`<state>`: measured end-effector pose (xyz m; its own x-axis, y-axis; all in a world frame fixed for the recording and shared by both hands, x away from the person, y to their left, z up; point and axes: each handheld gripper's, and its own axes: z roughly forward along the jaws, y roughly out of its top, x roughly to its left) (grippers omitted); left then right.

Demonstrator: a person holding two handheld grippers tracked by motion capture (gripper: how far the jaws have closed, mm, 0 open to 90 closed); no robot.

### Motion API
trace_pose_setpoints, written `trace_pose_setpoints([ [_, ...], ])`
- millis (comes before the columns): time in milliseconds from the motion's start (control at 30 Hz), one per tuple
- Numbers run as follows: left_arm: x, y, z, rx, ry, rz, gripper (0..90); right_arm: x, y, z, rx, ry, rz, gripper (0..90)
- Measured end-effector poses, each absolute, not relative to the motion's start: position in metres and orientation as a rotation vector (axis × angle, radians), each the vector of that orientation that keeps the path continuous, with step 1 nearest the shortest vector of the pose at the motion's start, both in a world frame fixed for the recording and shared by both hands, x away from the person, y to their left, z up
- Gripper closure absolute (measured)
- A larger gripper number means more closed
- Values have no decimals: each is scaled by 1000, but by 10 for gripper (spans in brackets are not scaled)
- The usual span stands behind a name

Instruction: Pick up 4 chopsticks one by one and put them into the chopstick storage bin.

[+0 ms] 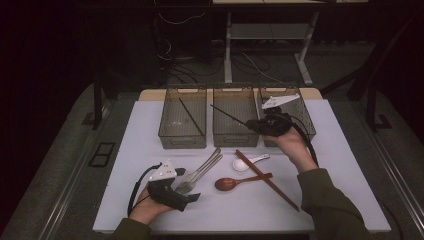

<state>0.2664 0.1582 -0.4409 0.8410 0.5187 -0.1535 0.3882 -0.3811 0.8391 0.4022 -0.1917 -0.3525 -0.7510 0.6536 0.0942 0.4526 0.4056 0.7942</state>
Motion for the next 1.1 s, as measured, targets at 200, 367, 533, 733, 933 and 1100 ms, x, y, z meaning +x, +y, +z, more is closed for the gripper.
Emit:
trace_pose_setpoints([
  [200, 266, 158, -440, 2017, 667, 164, 0, 418, -163, -348, 989, 2444, 1236, 854],
  [367, 266, 158, -440, 2016, 664, 164, 0, 432, -137, -345, 986, 2448, 1213, 854],
  [533, 266, 159, -440, 2017, 656, 163, 0, 447, -112, -346, 1007, 2463, 1162, 854],
  [733, 266, 159, -439, 2007, 655, 157, 0, 461, -84, -347, 1022, 2478, 1124, 853],
  [933, 266, 159, -439, 2006, 651, 154, 0, 472, -59, -352, 1044, 2495, 1078, 853],
  [1100, 266, 159, -438, 2003, 651, 154, 0, 479, -40, -357, 1063, 2505, 1040, 853],
])
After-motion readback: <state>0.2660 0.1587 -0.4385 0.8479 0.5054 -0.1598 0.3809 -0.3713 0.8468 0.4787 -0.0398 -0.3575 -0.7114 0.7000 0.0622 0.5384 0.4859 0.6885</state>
